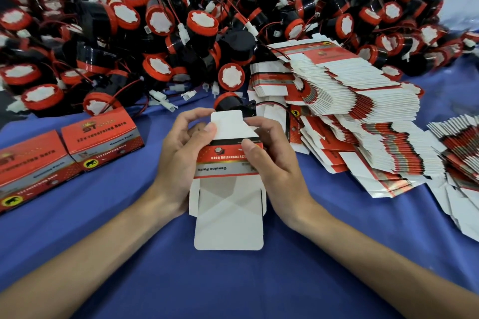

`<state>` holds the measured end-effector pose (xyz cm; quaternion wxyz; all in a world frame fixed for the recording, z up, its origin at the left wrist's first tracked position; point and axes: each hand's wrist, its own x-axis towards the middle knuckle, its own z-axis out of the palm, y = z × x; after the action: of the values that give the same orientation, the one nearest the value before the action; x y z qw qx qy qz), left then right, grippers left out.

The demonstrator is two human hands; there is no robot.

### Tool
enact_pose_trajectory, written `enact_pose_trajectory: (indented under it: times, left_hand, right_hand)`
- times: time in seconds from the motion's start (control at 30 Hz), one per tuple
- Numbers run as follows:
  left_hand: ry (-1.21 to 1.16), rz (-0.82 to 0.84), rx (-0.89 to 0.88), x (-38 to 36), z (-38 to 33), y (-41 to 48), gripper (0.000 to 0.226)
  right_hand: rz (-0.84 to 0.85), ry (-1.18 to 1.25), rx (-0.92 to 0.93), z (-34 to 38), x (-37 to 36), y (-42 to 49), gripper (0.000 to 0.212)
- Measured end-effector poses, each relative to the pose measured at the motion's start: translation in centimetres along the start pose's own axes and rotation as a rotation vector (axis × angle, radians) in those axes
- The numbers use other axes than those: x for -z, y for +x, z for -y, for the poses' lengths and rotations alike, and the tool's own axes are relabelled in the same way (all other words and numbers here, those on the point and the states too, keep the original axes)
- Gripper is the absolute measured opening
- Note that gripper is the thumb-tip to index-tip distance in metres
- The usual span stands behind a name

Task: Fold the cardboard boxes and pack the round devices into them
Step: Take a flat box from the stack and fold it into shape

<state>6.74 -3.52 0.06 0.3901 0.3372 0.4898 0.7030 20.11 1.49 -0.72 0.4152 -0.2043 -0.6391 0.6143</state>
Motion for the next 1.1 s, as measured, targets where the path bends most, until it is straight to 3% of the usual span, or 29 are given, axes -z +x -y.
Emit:
enact_pose_trajectory:
  times: [0.2, 0.33, 0.4, 0.53, 0.6, 0.83, 1.1]
  left_hand:
    - [-0.037, 0.120, -0.038, 0.0, 0.3, -0.1, 0.029]
    - [0.192, 0.289, -0.217, -0.4, 0.4, -1.1, 0.064]
    - [0.283, 0.298, -0.337, -0.2, 0.5, -1.2, 0.060]
    - [0.583, 0.276, -0.827, 1.1, 0.7, 0.3, 0.045]
    - [0.629, 0.311, -0.976, 1.6, 1.1, 1.0, 0.039]
    - [0.758, 0.386, -0.998, 2.1, 1.4, 1.4, 0.033]
    - [0.750, 0.295, -0.968, 1.6, 1.6, 0.8, 0.043]
  right_hand:
    - [-0.064, -0.234, 0.277, 0.1, 0.3, 0.1, 0.037]
    - [-0.109, -0.571, 0.690, 0.4, 1.8, 0.4, 0.038]
    - [-0.112, -0.658, 0.761, 0.6, 2.2, 0.7, 0.034]
    - [-0.074, -0.615, 0.732, 0.6, 2.1, 0.9, 0.041]
    - [-0.021, -0.587, 0.674, 0.6, 1.8, 0.7, 0.048]
    - [0.048, -0.355, 0.467, -0.2, 1.2, 0.3, 0.046]
    - [0.081, -0.292, 0.404, 0.1, 0.7, -0.2, 0.043]
